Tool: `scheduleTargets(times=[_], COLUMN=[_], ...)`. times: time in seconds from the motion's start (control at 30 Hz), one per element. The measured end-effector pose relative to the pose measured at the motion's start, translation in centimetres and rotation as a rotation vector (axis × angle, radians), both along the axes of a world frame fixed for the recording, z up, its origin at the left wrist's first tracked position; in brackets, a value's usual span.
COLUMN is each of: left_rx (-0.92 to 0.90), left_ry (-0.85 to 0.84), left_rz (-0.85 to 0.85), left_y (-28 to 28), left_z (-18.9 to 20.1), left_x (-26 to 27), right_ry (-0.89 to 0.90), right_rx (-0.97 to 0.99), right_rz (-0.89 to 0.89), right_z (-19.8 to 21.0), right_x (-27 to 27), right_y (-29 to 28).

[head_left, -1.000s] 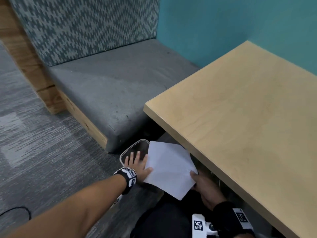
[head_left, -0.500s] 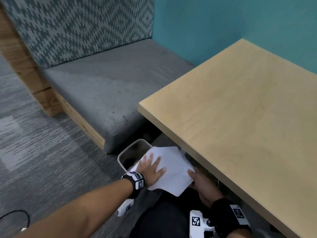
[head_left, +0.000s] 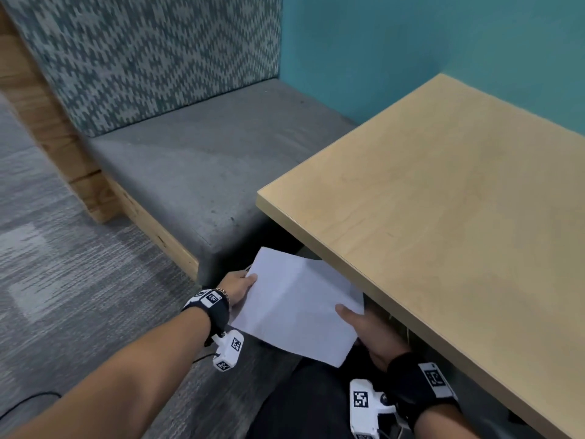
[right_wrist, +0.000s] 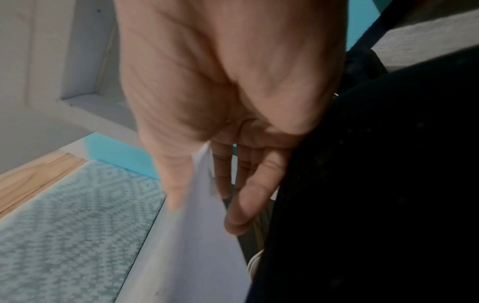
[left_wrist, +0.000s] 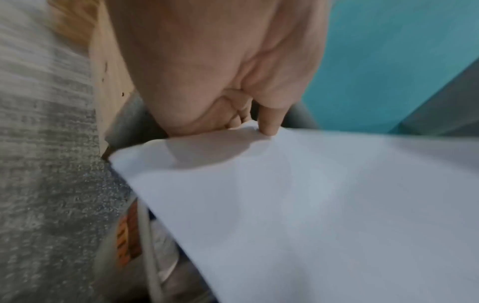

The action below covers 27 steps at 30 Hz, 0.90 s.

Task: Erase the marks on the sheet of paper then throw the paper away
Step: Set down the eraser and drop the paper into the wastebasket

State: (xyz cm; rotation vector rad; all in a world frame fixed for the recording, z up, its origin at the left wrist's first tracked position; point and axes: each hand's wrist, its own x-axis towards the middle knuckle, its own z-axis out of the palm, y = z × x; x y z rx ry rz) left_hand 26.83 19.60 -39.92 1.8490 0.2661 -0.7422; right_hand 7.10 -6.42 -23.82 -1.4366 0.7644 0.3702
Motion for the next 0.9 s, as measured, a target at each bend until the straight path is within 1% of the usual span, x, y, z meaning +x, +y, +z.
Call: scheduleTargets(times=[0.03,0.1,0.17,0.2,0.27,0.33,0.47,0.53,0.57,0.6,0.63,0.67,0.73,0.77,0.8,0.83,0.87,0.9], left_rx=[0.027,0.163,0.291,0.349,0.435,0.393,0.083,0.001,-0.002,0.033,0.108,0.214,0.523,0.68,0.799,0.873,0.89,0.841], left_ry=[-0.056,-0.163,-0.234,-0.249,-0.305,-0.417,-0.6,-0.683,-0.711,-0.716,-0.706,-0.675,-0.572,-0.483,-0.386,-0.306,-0.252,-0.208], left_rz=[-0.01,-0.104,-0.199,-0.232,-0.294,-0.404,-0.808,-0.907,-0.905,-0.886,-0.87,-0.857,-0.832,-0.807,-0.765,-0.708,-0.634,-0.544], left_y=[0.2,0.8,1.3,1.3,0.3,-2.0,-8.4,-10.4,-10.8,-10.8,-10.3,-9.4,-6.5,-4.6,-2.7,-1.0,0.6,1.8], left_z=[0.2,0.3,0.7,0.8,1.7,3.8,9.6,10.8,10.4,9.7,8.2,6.7,3.4,1.8,0.4,-0.2,-1.0,-1.2], left_x=[-0.1,-0.1,-0.1,0.0,-0.7,-2.7,-10.5,-13.3,-13.5,-12.9,-11.7,-10.3,-7.5,-6.2,-5.1,-4.3,-3.6,-3.2], right_ry=[0.013,0.044,0.071,0.081,0.079,0.054,0.022,-0.012,-0.029,-0.038,-0.04,-0.036,-0.022,-0.026,-0.037,-0.048,-0.057,-0.055], right_rx=[-0.041,-0.135,-0.2,-0.209,-0.164,-0.098,-0.028,-0.022,-0.014,0.011,0.047,0.074,0.1,0.1,0.099,0.1,0.105,0.112], right_rz=[0.005,0.025,0.076,0.084,0.063,0.04,0.013,0.047,0.049,0.026,-0.008,-0.034,-0.066,-0.074,-0.084,-0.099,-0.112,-0.123], right_z=[-0.5,-1.2,-1.6,-1.6,-1.8,-1.8,-1.2,-0.8,-0.5,-0.3,-0.1,0.1,0.3,0.4,0.5,0.6,0.7,0.8], right_x=[0.1,0.2,0.5,0.5,0.5,0.5,0.7,0.7,0.6,0.4,0.1,-0.3,-0.9,-1.2,-1.3,-1.5,-1.6,-1.8], right_y=[-0.2,-0.5,-0.5,-0.4,-0.5,-0.5,0.4,0.8,0.9,1.0,0.9,0.8,0.6,0.5,0.3,0.2,0.1,-0.1])
